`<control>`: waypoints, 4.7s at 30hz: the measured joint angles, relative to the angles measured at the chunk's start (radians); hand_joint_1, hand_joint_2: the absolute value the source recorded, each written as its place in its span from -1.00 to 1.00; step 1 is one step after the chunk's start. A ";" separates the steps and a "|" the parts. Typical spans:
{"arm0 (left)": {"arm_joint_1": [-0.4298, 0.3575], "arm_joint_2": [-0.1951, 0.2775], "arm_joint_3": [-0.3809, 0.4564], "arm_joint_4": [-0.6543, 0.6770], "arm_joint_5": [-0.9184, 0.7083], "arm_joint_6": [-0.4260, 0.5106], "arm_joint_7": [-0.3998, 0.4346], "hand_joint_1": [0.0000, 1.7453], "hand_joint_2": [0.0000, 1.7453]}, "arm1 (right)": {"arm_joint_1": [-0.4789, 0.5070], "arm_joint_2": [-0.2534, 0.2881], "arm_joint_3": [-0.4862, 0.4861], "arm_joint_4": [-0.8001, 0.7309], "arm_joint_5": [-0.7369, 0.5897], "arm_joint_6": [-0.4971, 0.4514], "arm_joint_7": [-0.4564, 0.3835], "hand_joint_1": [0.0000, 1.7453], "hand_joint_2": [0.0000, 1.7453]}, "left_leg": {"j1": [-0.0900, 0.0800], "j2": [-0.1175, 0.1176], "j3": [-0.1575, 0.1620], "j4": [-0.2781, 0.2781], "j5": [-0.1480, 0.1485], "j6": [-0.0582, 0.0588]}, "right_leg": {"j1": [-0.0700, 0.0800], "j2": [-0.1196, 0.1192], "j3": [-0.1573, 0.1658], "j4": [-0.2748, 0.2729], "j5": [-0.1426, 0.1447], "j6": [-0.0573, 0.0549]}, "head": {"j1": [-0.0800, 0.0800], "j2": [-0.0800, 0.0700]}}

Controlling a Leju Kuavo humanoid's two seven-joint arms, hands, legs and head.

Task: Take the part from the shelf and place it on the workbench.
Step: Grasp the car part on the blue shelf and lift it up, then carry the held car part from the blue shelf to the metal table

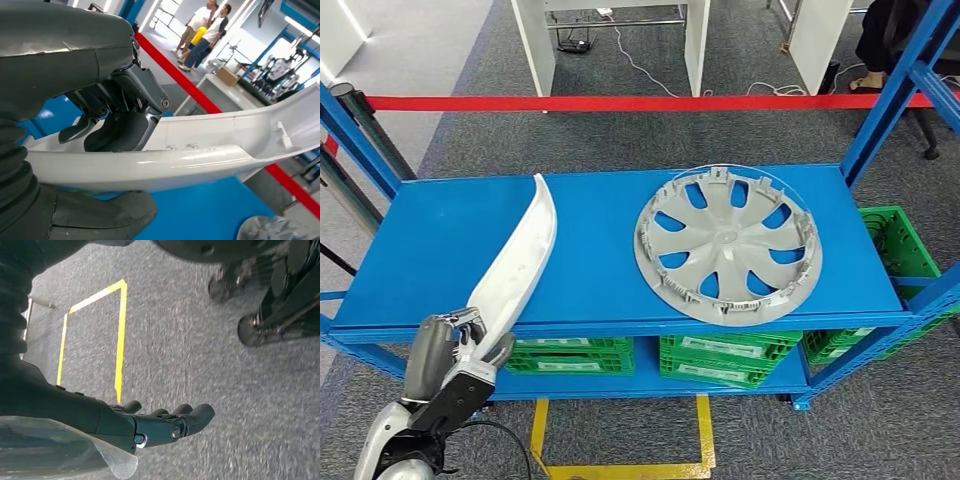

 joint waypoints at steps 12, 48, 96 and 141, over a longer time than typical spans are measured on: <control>0.068 0.010 0.033 -0.054 0.048 0.048 -0.032 1.00 1.00 | -0.009 -0.006 -0.011 0.002 -0.003 0.090 -0.030 -1.00 1.00 | -0.007 0.009 -0.083 -0.064 0.118 0.020 | -0.003 -0.003 -0.026 0.238 -0.150 0.050 | 0.004 0.000; 0.353 -0.029 0.223 -0.215 0.236 0.132 -0.204 1.00 1.00 | -0.068 -0.013 0.036 0.004 0.050 0.089 0.009 -1.00 1.00 | -0.016 0.005 -0.134 -0.045 0.165 0.002 | 0.011 -0.003 0.241 -0.088 -0.140 0.017 | 0.002 0.000; 0.442 -0.235 0.393 -0.309 0.275 0.013 -0.301 1.00 1.00 | -0.113 -0.020 0.150 0.006 0.117 0.031 0.029 -1.00 1.00 | 0.001 -0.008 0.032 -0.083 0.040 -0.009 | 0.010 -0.016 0.048 -0.044 -0.002 0.021 | -0.003 0.000; 0.435 -0.276 0.426 -0.318 0.297 -0.045 -0.368 1.00 1.00 | -0.181 -0.053 0.142 0.006 -0.095 0.114 -0.196 -1.00 1.00 | -0.001 0.000 -0.056 -0.041 0.087 -0.016 | -0.009 0.000 0.108 -0.028 -0.075 0.034 | 0.006 0.000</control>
